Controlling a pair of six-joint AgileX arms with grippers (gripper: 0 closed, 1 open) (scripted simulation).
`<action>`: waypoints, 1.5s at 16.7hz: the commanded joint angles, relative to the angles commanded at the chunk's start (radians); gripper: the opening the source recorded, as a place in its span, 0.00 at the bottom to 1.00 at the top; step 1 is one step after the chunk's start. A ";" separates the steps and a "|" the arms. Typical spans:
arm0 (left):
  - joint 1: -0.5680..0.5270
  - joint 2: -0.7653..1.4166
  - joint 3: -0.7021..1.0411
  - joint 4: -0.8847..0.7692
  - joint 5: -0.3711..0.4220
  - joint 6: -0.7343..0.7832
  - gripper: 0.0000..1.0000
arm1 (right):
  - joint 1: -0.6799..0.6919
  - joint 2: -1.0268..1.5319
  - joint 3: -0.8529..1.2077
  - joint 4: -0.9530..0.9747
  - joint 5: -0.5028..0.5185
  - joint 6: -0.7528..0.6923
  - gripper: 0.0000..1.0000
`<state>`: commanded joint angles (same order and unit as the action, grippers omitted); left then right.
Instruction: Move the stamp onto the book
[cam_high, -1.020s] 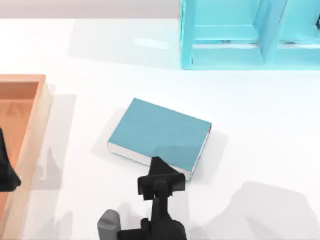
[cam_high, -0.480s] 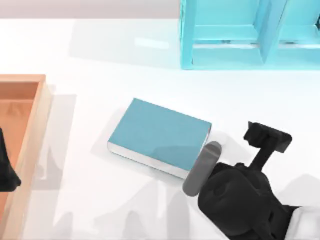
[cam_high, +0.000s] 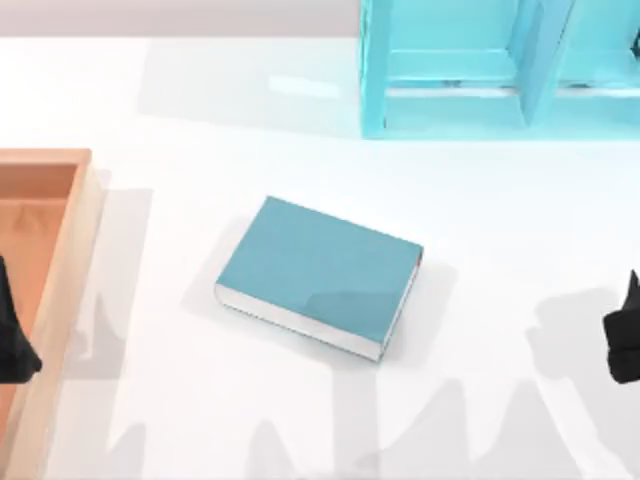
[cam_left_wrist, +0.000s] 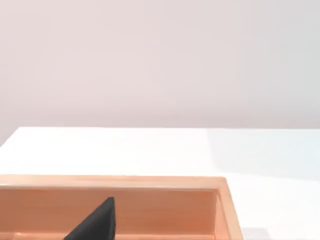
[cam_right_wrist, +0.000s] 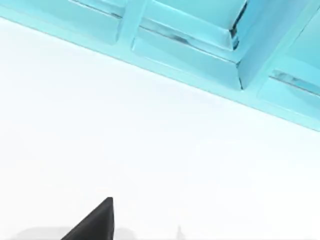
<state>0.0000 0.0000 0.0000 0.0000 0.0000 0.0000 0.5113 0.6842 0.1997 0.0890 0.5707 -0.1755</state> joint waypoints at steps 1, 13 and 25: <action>0.000 0.000 0.000 0.000 0.000 0.000 1.00 | -0.057 -0.114 -0.012 -0.002 -0.075 0.030 1.00; 0.000 0.000 0.000 0.000 0.000 0.000 1.00 | -0.511 -0.684 -0.200 -0.089 -0.571 0.175 1.00; 0.075 0.383 0.354 -0.330 -0.011 0.068 1.00 | -0.511 -0.684 -0.200 -0.089 -0.571 0.175 1.00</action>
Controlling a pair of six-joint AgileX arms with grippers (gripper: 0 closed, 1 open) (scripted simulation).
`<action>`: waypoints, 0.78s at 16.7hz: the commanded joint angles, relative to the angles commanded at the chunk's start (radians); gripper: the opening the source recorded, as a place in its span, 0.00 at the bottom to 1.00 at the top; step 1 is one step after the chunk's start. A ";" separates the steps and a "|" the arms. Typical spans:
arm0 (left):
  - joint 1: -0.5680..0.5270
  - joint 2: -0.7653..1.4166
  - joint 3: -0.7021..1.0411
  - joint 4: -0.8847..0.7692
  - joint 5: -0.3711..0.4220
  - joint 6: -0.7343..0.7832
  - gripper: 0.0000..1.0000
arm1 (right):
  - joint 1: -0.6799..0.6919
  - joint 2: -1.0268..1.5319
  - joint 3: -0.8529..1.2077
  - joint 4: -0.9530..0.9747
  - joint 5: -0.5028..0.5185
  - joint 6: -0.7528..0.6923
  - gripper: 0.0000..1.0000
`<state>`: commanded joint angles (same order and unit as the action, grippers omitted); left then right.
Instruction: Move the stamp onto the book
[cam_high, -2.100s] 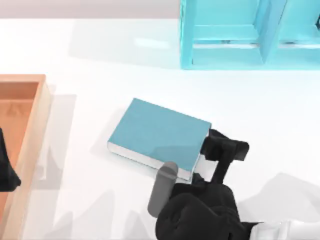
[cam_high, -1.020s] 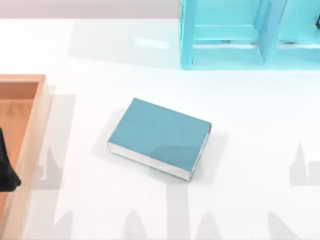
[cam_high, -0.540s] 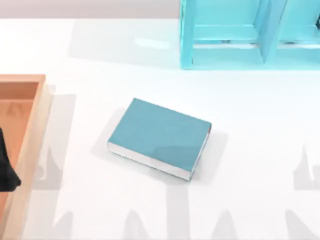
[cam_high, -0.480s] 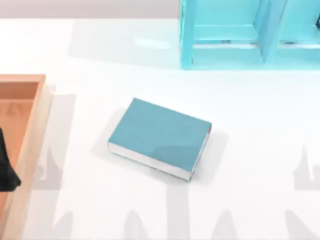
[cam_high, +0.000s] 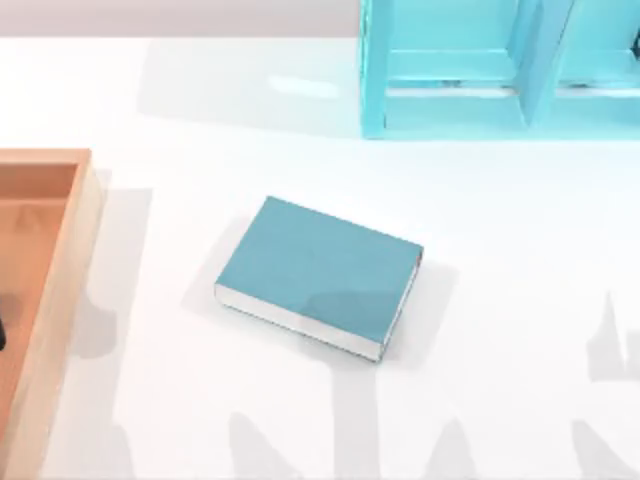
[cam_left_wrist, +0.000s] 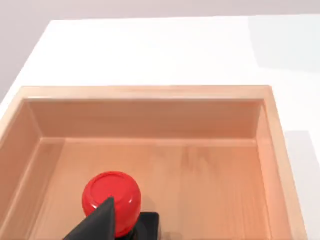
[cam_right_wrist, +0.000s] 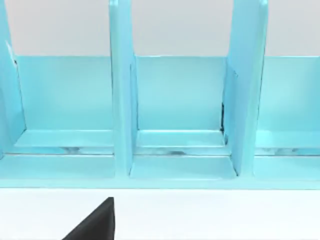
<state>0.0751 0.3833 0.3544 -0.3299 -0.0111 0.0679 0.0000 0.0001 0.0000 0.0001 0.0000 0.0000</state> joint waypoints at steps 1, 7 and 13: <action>0.014 0.096 0.090 -0.069 -0.001 0.014 1.00 | 0.000 0.000 0.000 0.000 0.000 0.000 1.00; 0.103 0.814 0.682 -0.526 -0.002 0.104 1.00 | 0.000 0.000 0.000 0.000 0.000 0.000 1.00; 0.167 1.319 1.112 -0.895 0.003 0.184 1.00 | 0.000 0.000 0.000 0.000 0.000 0.000 1.00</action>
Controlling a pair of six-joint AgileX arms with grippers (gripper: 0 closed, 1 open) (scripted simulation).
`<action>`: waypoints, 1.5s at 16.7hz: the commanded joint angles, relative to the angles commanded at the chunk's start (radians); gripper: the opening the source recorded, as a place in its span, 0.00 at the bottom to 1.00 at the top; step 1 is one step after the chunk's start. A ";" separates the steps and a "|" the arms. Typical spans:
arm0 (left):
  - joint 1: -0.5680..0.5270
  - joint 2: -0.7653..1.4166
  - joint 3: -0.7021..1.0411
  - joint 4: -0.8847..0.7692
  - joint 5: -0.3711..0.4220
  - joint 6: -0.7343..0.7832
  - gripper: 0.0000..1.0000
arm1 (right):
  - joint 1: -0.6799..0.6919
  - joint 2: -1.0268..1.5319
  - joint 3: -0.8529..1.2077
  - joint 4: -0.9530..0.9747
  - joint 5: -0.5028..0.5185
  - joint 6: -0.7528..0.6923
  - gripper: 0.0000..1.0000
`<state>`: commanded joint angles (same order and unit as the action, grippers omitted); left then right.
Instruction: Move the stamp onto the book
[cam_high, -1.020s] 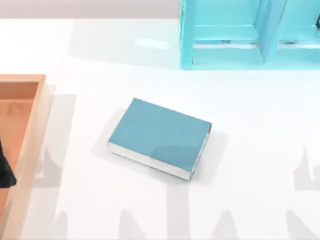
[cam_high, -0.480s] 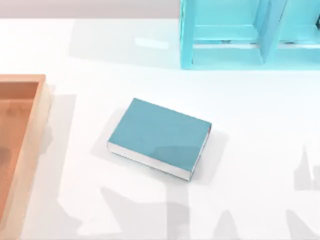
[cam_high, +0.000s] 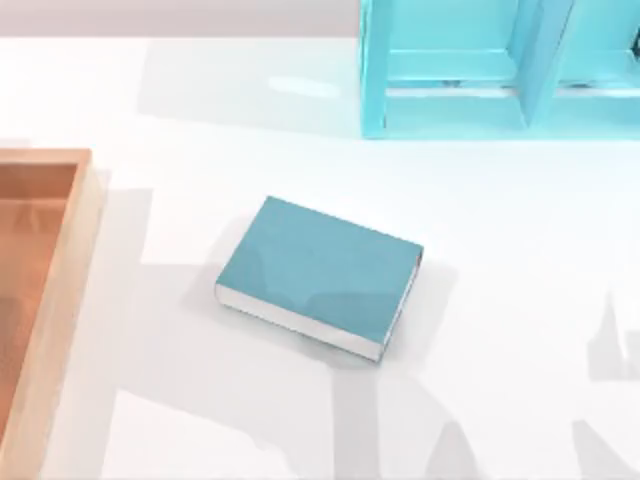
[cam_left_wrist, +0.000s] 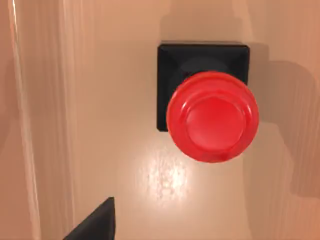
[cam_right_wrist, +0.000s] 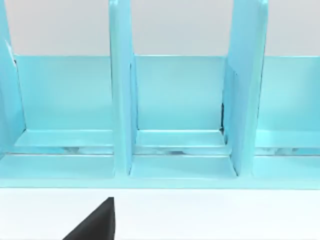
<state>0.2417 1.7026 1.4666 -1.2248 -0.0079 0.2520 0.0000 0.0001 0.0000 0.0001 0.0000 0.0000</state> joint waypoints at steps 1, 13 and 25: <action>0.006 0.050 0.055 -0.039 0.002 0.010 1.00 | 0.000 0.000 0.000 0.000 0.000 0.000 1.00; 0.017 0.167 0.139 -0.086 0.006 0.032 1.00 | 0.000 0.000 0.000 0.000 0.000 0.000 1.00; 0.023 0.226 -0.136 0.253 0.006 0.039 1.00 | 0.000 0.000 0.000 0.000 0.000 0.000 1.00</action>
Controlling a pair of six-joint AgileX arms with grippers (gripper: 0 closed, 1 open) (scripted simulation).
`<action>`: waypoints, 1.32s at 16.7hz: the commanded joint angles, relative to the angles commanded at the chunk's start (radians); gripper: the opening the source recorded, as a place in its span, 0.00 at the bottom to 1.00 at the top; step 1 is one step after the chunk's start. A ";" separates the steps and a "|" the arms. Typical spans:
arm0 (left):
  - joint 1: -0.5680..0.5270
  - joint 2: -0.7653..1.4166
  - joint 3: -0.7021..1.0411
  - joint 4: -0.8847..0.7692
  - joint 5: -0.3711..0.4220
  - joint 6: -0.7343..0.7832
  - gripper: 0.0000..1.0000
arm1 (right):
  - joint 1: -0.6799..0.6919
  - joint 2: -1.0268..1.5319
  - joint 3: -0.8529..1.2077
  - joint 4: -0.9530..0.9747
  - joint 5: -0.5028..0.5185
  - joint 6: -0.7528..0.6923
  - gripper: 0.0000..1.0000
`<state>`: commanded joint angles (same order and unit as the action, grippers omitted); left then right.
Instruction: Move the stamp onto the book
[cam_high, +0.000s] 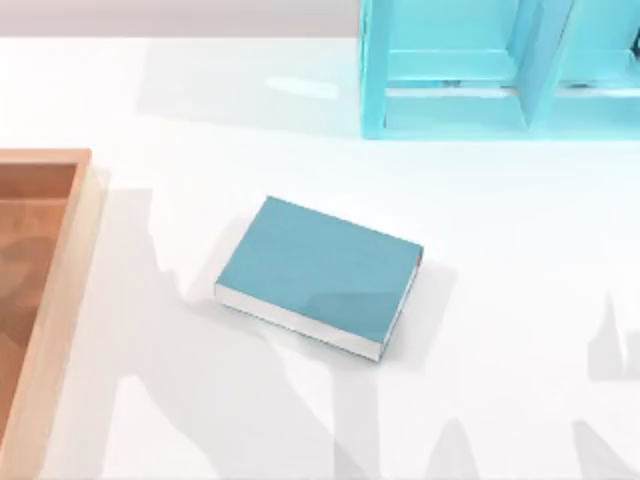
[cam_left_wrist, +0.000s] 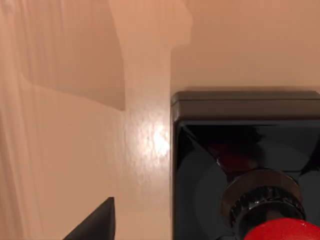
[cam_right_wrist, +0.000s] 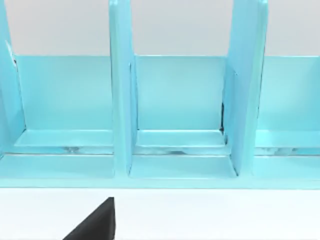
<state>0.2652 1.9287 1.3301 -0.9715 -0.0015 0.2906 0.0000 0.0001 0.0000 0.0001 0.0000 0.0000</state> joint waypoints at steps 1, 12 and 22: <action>0.000 0.000 0.000 0.000 0.000 0.000 1.00 | 0.000 0.000 0.000 0.000 0.000 0.000 1.00; 0.000 0.000 0.000 0.000 0.000 0.000 0.17 | 0.000 0.000 0.000 0.000 0.000 0.000 1.00; 0.000 0.000 0.000 0.000 0.000 0.000 0.00 | 0.000 0.000 0.000 0.000 0.000 0.000 1.00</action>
<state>0.2652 1.9287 1.3301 -0.9715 -0.0015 0.2906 0.0000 0.0001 0.0000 0.0001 0.0000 0.0000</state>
